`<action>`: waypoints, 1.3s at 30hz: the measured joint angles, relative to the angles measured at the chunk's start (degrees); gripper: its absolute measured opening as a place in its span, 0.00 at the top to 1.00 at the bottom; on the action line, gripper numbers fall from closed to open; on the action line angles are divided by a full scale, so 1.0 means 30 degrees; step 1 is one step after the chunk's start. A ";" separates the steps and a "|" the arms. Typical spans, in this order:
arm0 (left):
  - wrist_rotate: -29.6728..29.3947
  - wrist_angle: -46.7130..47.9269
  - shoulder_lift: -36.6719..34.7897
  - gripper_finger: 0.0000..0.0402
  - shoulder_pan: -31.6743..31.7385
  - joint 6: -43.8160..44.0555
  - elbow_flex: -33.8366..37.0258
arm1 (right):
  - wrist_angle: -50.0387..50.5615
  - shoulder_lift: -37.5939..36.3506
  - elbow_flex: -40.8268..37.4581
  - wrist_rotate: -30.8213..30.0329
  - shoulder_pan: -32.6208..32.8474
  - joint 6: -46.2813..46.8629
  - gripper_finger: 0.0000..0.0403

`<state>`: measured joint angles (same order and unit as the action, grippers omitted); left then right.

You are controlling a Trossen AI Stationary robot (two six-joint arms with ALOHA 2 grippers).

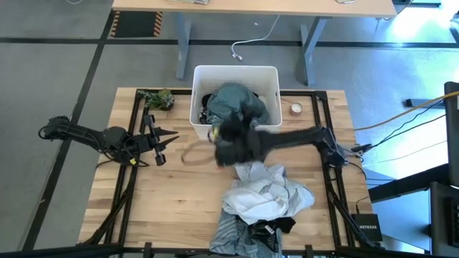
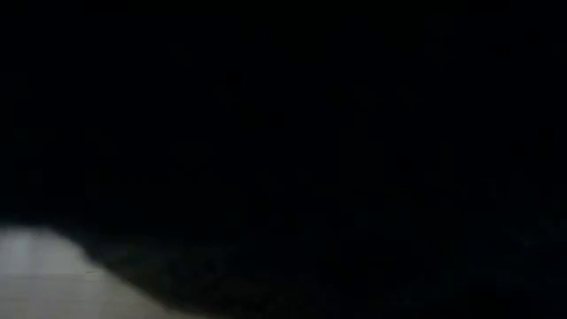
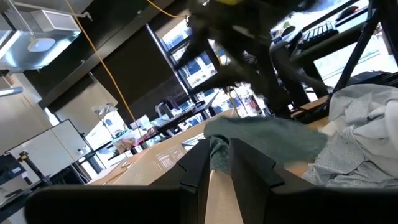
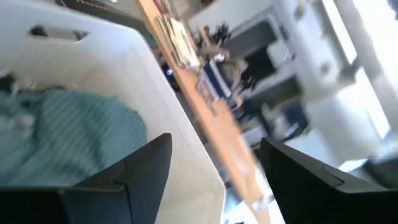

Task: Sort clothes
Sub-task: Put the blue patterned shirt into the white laundry bin

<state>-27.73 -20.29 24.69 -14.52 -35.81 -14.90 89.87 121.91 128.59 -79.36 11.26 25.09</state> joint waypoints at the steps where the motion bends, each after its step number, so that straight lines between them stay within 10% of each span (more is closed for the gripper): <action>1: -0.0007 0.0000 0.0000 0.86 0.0000 0.0008 0.0000 | 0.0021 0.0000 0.0984 0.0495 -0.0455 -0.0117 0.35; 11: -0.0007 0.0024 -0.0007 0.86 0.0000 -0.0211 0.0000 | -0.2461 -0.1712 0.1110 0.8427 -0.4385 -0.0958 0.35; 24: -0.0007 0.0305 -0.0007 0.86 0.0000 0.0436 0.0000 | -0.1093 -0.1727 0.0397 1.0755 0.1746 0.1698 0.35; 39: 0.0000 0.0386 0.0000 0.86 0.0000 -0.0522 0.0000 | -0.8155 -0.5000 -1.2999 1.2297 0.2831 0.6214 0.39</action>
<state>-27.73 -19.14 24.69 -14.52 -37.38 -14.90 65.41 106.91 89.59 -42.47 19.75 43.73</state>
